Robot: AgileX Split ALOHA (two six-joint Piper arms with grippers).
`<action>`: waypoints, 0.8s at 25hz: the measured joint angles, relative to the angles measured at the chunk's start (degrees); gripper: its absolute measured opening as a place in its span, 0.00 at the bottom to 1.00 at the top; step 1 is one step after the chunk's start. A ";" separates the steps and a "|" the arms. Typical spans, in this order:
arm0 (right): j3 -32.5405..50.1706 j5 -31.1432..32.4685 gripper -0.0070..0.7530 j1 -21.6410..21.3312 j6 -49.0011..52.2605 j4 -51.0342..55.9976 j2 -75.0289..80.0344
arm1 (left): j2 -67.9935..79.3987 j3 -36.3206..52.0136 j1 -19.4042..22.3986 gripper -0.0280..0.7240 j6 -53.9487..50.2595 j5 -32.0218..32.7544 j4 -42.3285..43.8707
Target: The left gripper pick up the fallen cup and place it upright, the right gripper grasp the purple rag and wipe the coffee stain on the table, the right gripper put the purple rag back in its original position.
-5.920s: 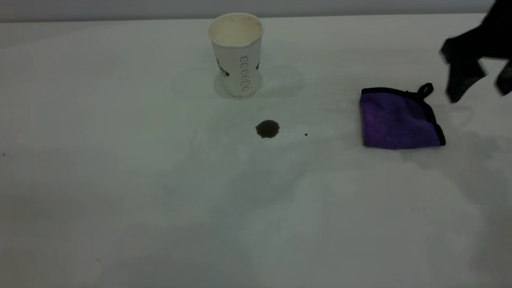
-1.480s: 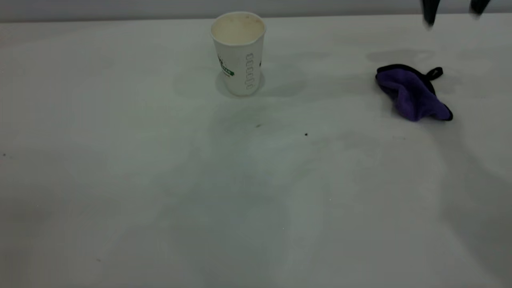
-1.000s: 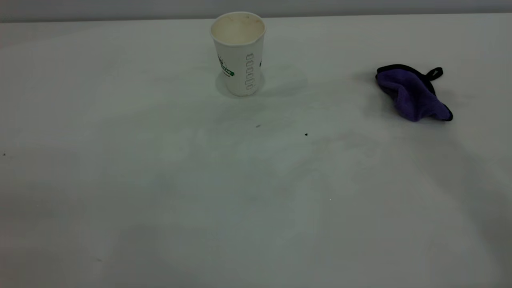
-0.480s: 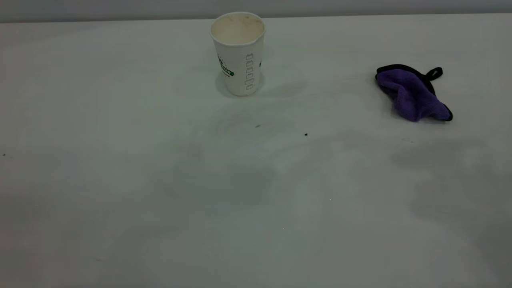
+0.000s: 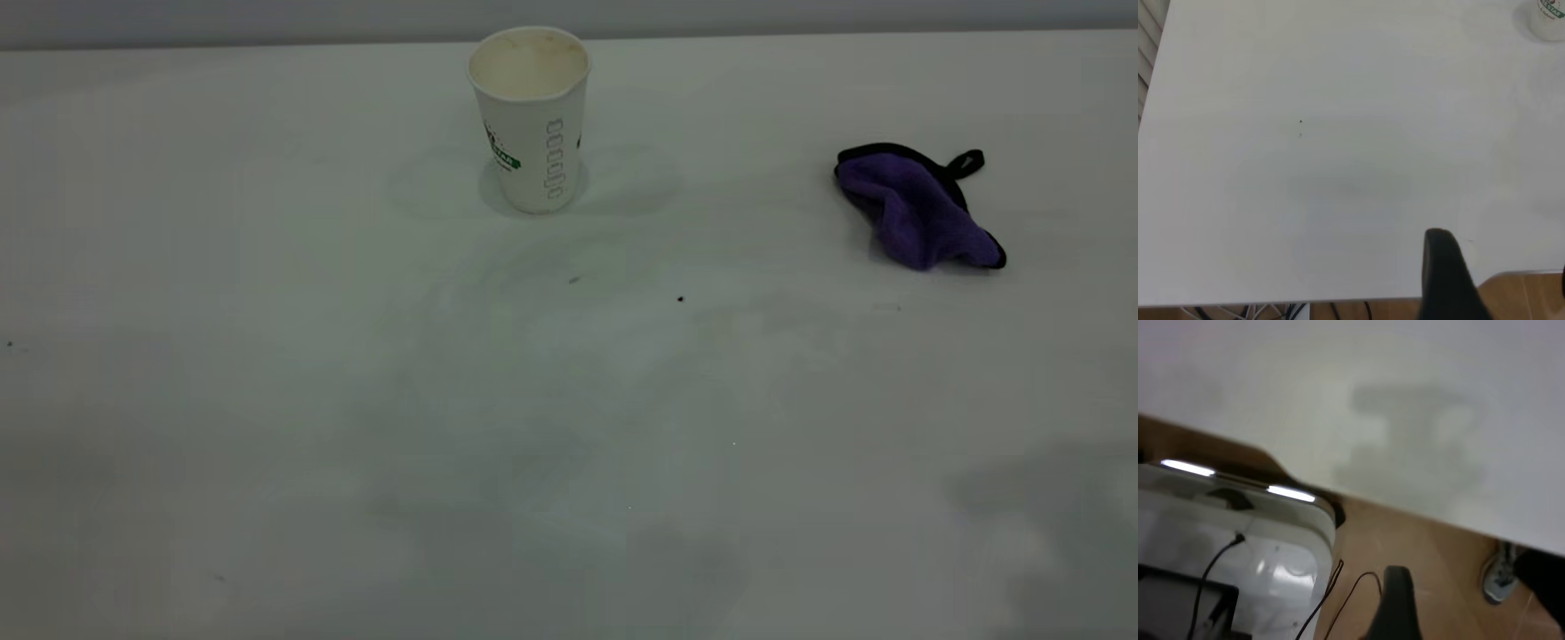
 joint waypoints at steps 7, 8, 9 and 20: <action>11.68 -3.79 0.89 -0.47 0.00 0.00 -21.52 | 0.00 0.00 0.00 0.67 0.00 0.00 0.00; 12.69 -4.25 0.89 -1.07 0.00 0.05 -24.45 | 0.00 0.00 0.00 0.67 0.00 0.00 0.00; 13.82 -4.51 0.89 -1.90 0.00 0.05 -26.71 | 0.00 0.00 0.00 0.67 0.00 0.00 0.00; 21.60 -6.00 0.87 -9.92 0.00 0.00 -44.88 | 0.00 0.00 0.00 0.67 0.00 0.00 0.00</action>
